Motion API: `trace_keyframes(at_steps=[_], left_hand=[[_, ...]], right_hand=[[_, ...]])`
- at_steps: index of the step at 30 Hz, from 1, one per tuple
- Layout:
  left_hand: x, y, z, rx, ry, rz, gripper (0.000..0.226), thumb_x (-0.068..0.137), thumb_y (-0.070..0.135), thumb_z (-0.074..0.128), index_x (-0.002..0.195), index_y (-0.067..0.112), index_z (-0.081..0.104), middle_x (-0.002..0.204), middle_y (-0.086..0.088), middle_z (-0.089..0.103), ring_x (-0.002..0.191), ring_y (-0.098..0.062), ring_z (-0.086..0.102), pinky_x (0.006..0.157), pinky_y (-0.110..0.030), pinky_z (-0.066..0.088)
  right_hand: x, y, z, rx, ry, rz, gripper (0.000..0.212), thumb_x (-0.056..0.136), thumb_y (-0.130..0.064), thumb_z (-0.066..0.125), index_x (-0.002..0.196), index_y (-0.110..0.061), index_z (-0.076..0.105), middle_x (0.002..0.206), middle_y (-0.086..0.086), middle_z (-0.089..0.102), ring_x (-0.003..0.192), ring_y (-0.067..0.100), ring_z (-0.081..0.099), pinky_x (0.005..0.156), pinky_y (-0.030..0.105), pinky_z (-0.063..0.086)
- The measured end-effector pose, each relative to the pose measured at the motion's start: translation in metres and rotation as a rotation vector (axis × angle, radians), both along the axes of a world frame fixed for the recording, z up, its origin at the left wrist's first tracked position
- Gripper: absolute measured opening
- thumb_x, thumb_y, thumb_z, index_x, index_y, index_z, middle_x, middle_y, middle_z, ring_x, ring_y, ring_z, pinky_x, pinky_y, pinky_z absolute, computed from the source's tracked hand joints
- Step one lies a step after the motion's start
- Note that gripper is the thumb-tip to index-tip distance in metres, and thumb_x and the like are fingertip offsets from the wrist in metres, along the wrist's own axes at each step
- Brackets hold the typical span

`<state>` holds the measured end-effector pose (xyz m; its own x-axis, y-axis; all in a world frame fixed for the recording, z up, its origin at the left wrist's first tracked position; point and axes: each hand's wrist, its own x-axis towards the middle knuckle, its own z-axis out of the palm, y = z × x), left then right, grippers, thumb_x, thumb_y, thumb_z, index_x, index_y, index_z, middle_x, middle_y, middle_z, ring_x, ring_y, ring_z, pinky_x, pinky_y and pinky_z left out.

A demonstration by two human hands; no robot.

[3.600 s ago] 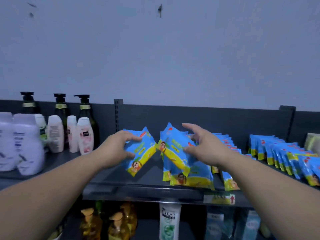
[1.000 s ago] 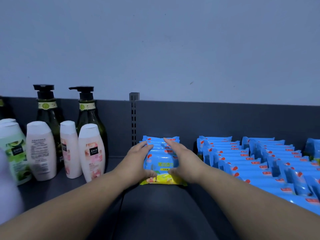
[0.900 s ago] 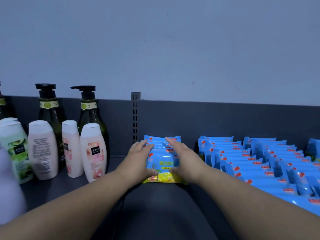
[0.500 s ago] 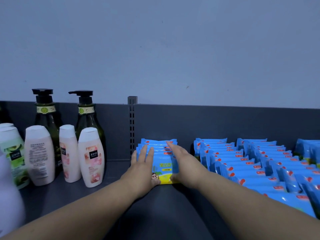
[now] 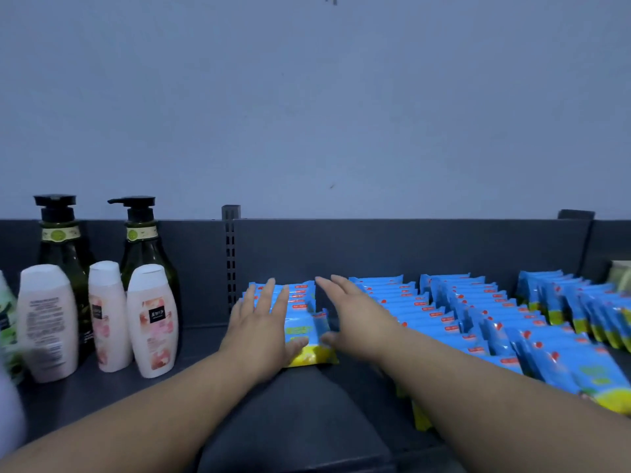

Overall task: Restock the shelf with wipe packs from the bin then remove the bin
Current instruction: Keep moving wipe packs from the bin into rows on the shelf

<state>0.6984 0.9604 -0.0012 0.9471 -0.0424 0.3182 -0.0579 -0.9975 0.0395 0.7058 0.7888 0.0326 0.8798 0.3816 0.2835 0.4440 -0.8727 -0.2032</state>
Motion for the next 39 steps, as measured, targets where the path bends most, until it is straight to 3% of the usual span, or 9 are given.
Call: trace_keyframes(at_steps=[6, 15, 28, 39], left_hand=[[-0.027, -0.083, 0.037, -0.004, -0.144, -0.112, 0.087, 0.090, 0.066, 0.035, 0.153, 0.022, -0.006, 0.160, -0.001, -0.011, 0.147, -0.027, -0.008, 0.120, -0.043, 0.004], [-0.108, -0.294, 0.031, -0.073, -0.190, -0.385, 0.081, 0.092, 0.065, 0.030, 0.153, 0.022, -0.002, 0.160, -0.002, -0.011, 0.146, -0.028, -0.011, 0.119, -0.045, 0.001], [-0.255, -0.572, -0.032, -0.098, 0.000, -0.712, 0.078, 0.093, 0.062, 0.033, 0.153, 0.023, 0.000, 0.161, -0.003, -0.005, 0.146, -0.030, -0.004, 0.119, -0.046, 0.004], [-0.258, -0.690, -0.131, -0.020, 0.208, -0.802, 0.077, 0.094, 0.061, 0.031, 0.153, 0.024, -0.001, 0.161, -0.004, -0.005, 0.146, -0.031, -0.004, 0.119, -0.046, 0.004]], right_hand=[[-0.043, -0.078, 0.027, -0.062, -0.177, -0.145, 0.084, 0.088, -0.040, 0.062, 0.153, -0.030, 0.011, 0.161, 0.000, 0.007, 0.147, 0.018, 0.010, 0.118, 0.033, 0.017], [-0.166, -0.279, 0.018, -0.147, -0.260, -0.583, 0.076, 0.091, -0.060, 0.044, 0.153, -0.033, 0.009, 0.162, -0.003, 0.001, 0.149, 0.019, -0.003, 0.118, 0.050, 0.002], [-0.377, -0.534, -0.054, -0.084, -0.021, -0.990, 0.075, 0.090, -0.060, 0.048, 0.152, -0.034, 0.014, 0.161, -0.001, 0.009, 0.148, 0.022, 0.006, 0.119, 0.050, 0.010], [-0.396, -0.638, -0.152, -0.043, 0.220, -1.119, 0.074, 0.092, -0.059, 0.045, 0.153, -0.032, 0.011, 0.161, 0.000, 0.009, 0.148, 0.023, 0.011, 0.118, 0.047, 0.017]])
